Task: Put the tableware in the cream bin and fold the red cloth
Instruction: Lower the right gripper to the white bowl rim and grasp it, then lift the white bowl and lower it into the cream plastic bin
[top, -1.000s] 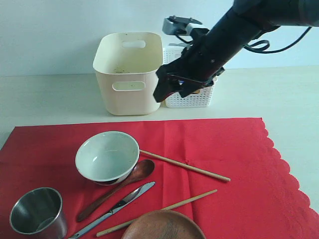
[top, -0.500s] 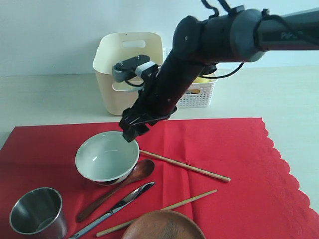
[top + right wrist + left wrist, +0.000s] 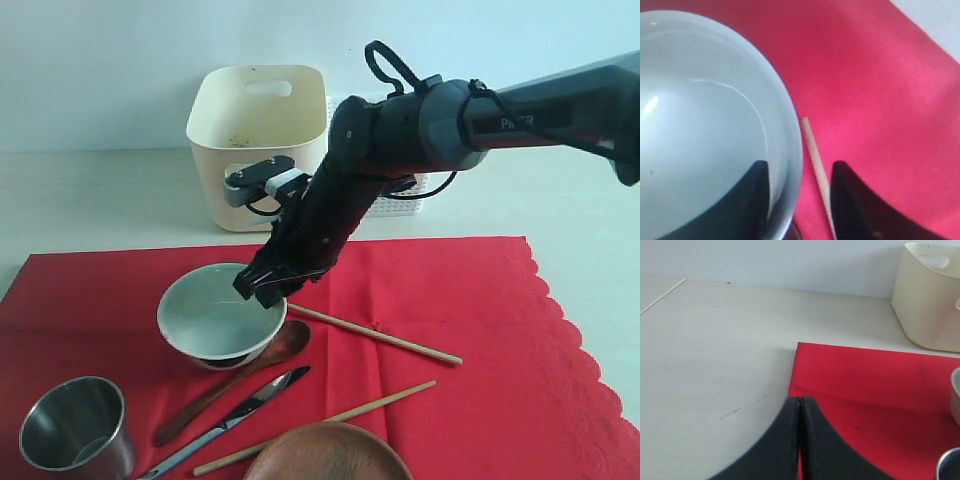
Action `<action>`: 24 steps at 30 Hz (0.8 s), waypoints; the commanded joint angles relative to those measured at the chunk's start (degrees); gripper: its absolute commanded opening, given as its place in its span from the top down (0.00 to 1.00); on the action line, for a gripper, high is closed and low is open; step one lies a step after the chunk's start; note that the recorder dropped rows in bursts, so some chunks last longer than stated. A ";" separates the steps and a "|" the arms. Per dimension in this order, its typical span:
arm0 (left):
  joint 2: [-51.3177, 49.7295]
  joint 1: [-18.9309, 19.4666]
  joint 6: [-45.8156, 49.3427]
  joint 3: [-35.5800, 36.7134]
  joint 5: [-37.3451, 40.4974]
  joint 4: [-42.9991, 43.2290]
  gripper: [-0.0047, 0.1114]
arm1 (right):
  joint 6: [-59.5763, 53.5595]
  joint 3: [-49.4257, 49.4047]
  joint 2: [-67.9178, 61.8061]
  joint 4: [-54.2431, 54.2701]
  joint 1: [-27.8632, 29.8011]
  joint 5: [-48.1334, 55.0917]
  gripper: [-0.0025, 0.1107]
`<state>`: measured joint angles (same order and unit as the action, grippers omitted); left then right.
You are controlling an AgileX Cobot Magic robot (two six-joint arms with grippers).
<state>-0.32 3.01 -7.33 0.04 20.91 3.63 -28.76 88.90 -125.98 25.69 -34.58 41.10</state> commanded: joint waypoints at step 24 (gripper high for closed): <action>0.32 -0.27 0.01 -0.04 -0.69 0.32 0.95 | 0.58 23.55 10.21 -3.28 1.28 2.08 0.98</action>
<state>-0.32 3.01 -7.33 0.04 20.91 3.63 -28.30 109.22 -116.46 24.78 -34.33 45.20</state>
